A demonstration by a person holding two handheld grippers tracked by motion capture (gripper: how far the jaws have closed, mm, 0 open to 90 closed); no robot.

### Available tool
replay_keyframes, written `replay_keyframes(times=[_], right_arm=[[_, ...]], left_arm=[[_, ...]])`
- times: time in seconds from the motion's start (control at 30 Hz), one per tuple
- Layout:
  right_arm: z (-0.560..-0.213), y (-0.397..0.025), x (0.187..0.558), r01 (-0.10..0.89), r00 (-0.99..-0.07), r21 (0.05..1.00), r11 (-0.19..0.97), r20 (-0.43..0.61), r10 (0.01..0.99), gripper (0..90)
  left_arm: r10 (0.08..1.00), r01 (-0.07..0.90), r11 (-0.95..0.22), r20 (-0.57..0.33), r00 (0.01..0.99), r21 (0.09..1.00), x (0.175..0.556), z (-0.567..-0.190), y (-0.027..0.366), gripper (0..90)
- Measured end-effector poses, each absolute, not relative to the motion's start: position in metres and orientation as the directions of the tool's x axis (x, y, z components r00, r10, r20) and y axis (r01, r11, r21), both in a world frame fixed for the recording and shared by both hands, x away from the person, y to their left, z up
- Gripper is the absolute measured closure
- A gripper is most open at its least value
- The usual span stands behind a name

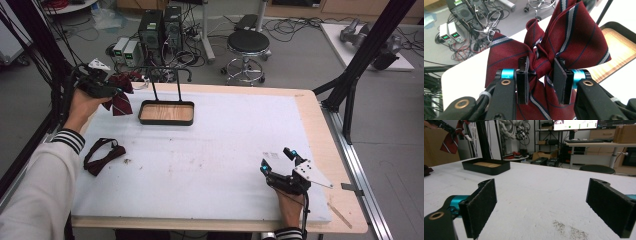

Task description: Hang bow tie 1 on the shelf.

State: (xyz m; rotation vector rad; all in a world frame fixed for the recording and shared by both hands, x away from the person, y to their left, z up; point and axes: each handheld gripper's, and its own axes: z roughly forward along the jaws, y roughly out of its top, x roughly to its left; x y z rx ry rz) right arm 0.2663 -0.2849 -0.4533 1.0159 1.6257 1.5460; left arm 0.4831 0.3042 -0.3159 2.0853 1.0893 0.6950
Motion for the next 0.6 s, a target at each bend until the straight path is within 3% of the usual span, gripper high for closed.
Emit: replay_keyframes(times=[0.6], right_arm=[[-0.453, -0.285, 0.266, 0.088, -0.475, 0.996, 0.001, 0.041, 0.879, 8.8]], left_arm=[[0.836, 0.484, -0.45, 0.163, 0.524, 0.751, 0.485, -0.328, 0.293, 64.7]])
